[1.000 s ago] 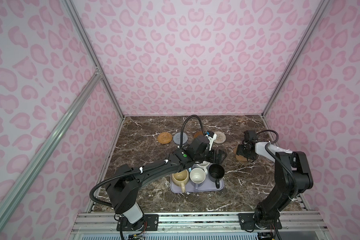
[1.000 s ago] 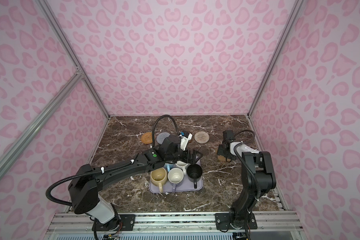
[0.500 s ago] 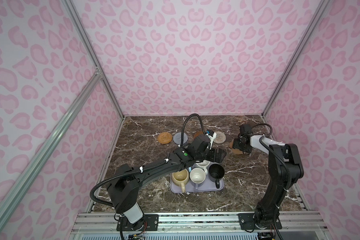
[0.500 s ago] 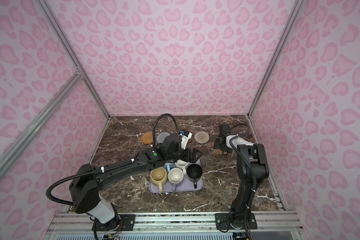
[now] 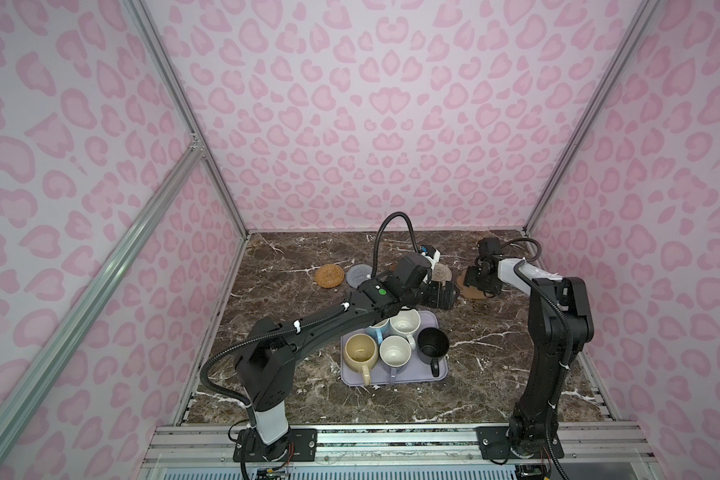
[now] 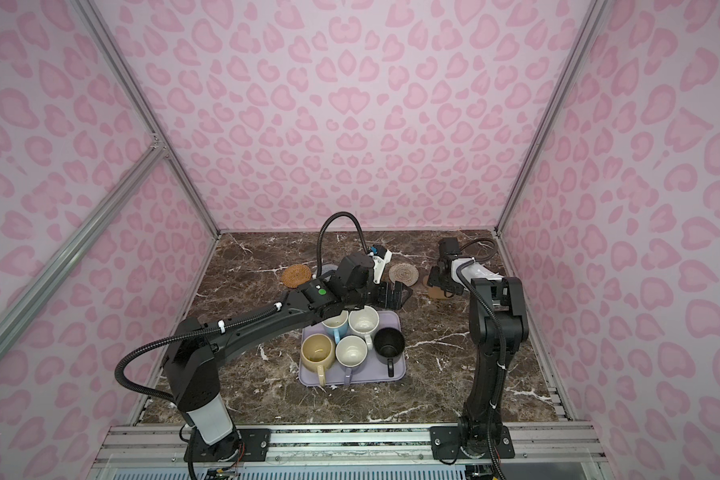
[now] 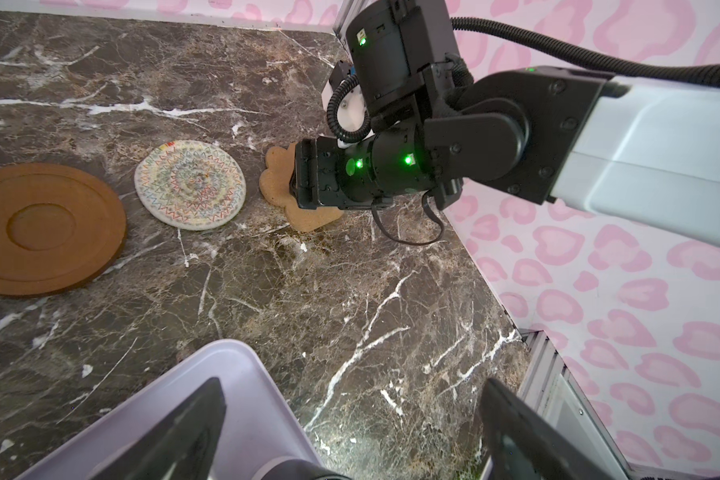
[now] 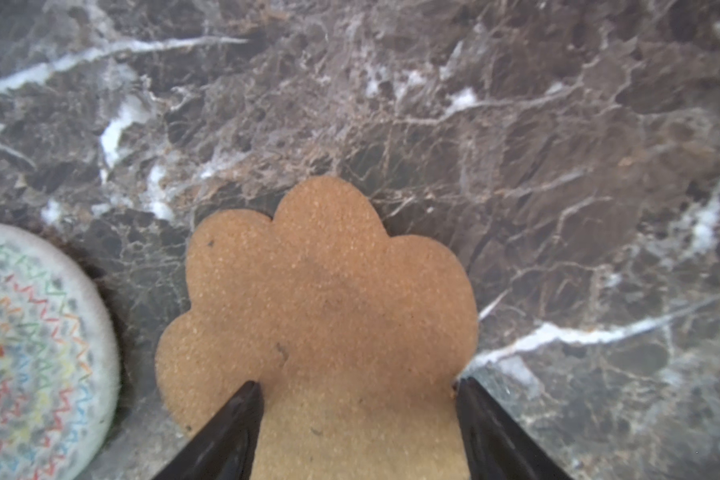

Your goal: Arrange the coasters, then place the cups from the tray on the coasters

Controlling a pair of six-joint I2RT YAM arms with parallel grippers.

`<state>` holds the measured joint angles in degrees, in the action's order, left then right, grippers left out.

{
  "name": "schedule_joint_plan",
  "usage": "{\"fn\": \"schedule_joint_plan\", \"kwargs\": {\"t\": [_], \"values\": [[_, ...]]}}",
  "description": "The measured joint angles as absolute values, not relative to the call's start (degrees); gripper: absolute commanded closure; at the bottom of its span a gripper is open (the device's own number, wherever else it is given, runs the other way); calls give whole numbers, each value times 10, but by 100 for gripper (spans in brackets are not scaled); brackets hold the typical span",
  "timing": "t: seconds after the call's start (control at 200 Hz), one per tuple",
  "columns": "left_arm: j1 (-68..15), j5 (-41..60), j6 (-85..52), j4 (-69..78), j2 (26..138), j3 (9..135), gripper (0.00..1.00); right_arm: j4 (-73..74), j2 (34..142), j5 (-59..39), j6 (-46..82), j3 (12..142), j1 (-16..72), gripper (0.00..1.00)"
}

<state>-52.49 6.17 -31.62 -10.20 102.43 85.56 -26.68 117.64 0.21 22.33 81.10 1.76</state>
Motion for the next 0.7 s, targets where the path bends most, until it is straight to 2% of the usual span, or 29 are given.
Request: {"fn": "schedule_joint_plan", "kwargs": {"t": [0.56, 0.705], "values": [[-512, 64, -317, -107, 1049, 877, 3, -288, 1225, -15, 227, 888, 15, 26], [-510, 67, -317, -109, 1052, 881, 3, -292, 1225, -15, 226, 893, 15, 23]]}}
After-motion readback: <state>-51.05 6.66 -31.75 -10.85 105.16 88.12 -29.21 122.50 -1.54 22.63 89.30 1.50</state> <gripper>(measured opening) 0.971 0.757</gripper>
